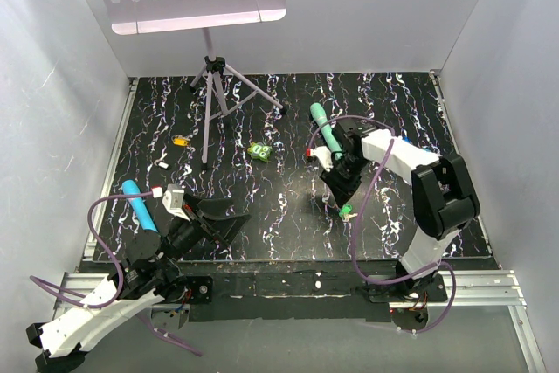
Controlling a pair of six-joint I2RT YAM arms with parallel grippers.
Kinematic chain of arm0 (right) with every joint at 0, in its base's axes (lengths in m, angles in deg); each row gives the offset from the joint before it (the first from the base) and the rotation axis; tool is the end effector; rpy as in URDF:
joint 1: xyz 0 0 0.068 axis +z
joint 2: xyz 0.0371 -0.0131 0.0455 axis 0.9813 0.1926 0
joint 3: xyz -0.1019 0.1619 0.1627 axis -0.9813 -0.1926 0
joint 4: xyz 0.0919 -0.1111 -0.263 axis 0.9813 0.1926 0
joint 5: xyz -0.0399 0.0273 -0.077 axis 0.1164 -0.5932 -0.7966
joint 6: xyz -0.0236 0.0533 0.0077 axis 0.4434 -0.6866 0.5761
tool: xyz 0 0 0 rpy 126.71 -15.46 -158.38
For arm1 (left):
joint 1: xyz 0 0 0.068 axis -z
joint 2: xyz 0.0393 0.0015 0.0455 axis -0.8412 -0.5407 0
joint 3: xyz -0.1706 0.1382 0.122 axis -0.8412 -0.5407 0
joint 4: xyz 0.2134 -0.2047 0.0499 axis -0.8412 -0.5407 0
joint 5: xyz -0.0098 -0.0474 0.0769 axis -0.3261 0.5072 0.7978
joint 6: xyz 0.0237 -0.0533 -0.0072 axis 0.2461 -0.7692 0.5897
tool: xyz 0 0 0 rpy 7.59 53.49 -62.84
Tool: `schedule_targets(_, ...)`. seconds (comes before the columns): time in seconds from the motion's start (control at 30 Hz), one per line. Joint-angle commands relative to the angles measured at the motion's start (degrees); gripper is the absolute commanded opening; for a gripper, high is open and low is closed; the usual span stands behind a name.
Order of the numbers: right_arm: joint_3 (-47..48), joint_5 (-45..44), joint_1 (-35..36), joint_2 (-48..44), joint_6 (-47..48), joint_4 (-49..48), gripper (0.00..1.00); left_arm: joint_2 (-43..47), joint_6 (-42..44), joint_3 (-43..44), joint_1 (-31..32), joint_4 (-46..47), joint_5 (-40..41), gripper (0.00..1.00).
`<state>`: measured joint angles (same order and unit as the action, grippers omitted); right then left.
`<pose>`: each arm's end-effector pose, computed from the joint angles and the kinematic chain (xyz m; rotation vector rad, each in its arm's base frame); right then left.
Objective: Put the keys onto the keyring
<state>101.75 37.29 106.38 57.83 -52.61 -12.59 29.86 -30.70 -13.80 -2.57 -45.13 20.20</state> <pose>0.2984 0.1714 0.1358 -1.4981 2.6248 0.5199 0.0951 -0.1238 0.2592 0.1509 1.5331 -1.1578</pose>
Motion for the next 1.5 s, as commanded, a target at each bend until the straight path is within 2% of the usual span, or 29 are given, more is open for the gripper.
schedule_targets(0.0, 2.79, 1.52, -0.59, -3.76, -0.02, 2.25, 0.30, 0.29, 0.16, 0.62, -0.29, -0.04, -0.23, 0.97)
schedule_targets(0.2, 3.84, 6.43, -4.10, -8.15, 0.15, 4.09, 0.30, -0.76, -0.02, 1.32, -0.29, -0.39, 0.29, 0.98)
schedule_targets(0.4, 4.55, 16.01, -12.88, -15.09, 0.33, 5.86, 0.31, -6.20, 3.23, 6.40, -0.29, -2.85, 2.22, 0.98)
schedule_targets(0.57, 4.02, 19.71, -21.23, -19.40, -0.63, 4.63, 0.31, -18.84, 7.80, 15.97, -0.29, -11.80, 5.39, 0.98)
schedule_targets(0.67, 4.54, 22.34, -26.24, -20.20, -1.07, 4.54, 0.31, -27.10, 10.52, 22.48, -1.87, -17.60, 3.73, 0.98)
schedule_targets(0.77, 6.30, 26.12, -31.78, -19.59, -0.46, 6.55, 0.31, -32.57, 12.37, 26.97, -6.43, -21.04, -2.23, 0.98)
schedule_targets(0.9, 10.60, 30.17, -36.18, -17.48, 2.08, 12.62, 0.31, -32.05, 13.69, 27.86, -12.67, -21.66, -8.13, 0.98)
schedule_targets(1.03, 11.05, 29.39, -38.64, -18.00, 3.49, 12.89, 0.31, -33.71, 15.10, 27.69, -20.92, -23.95, -16.91, 0.98)
schedule_targets(1.27, 8.59, 26.40, -39.79, -18.79, 4.02, 9.55, 0.31, -38.37, 15.19, 27.33, -37.27, -22.81, -33.79, 0.98)
schedule_targets(1.33, 8.85, 26.04, -39.88, -18.80, 4.02, 8.50, 0.31, -38.90, 16.50, 27.25, -38.78, -22.19, -35.47, 0.98)
schedule_targets(1.47, 9.90, 26.04, -39.96, -17.39, 3.15, 6.04, 0.31, -39.43, 18.00, 26.02, -38.88, -21.14, -33.81, 0.98)
